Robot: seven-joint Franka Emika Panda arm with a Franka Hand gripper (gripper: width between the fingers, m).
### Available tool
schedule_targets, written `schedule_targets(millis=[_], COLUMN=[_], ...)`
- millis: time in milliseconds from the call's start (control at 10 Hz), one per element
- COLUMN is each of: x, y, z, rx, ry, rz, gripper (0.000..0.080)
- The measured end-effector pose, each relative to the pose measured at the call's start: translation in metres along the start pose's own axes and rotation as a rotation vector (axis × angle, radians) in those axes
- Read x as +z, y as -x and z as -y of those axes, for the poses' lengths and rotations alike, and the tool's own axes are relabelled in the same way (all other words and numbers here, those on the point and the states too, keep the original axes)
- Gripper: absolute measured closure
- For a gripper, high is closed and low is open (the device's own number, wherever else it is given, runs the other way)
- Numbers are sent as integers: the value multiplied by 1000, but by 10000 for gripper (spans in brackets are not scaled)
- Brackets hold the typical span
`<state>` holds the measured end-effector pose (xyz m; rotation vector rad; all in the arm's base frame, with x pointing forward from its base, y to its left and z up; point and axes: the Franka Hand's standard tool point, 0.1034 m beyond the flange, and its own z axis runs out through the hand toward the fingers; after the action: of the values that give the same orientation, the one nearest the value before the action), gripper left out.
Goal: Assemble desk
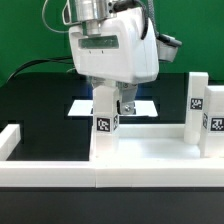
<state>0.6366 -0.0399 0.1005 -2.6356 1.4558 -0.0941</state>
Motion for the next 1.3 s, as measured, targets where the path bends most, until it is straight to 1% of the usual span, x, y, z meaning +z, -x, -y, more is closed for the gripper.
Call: schedule_targets(millis=[100, 200, 300, 400, 500, 600, 700, 800, 1000, 1100, 1300], x=[-3, -10, -11, -10, -10, -10, -9, -10, -10, -10, -10], y=[-4, -13, -16, -15, -16, -16, -16, -19, -20, -22, -21], z=[0, 2, 1, 1, 0, 0, -1, -3, -4, -7, -10], rx=[-248, -456, -551, -489, -491, -488, -387, -302, -104, 47, 414], ry=[16, 13, 15, 15, 16, 16, 17, 19, 24, 21, 19], rz=[-8, -13, -10, -9, -10, -10, -10, -14, -19, -20, 9], gripper=[150, 150, 150, 150, 260, 394, 394, 505, 505, 505, 505])
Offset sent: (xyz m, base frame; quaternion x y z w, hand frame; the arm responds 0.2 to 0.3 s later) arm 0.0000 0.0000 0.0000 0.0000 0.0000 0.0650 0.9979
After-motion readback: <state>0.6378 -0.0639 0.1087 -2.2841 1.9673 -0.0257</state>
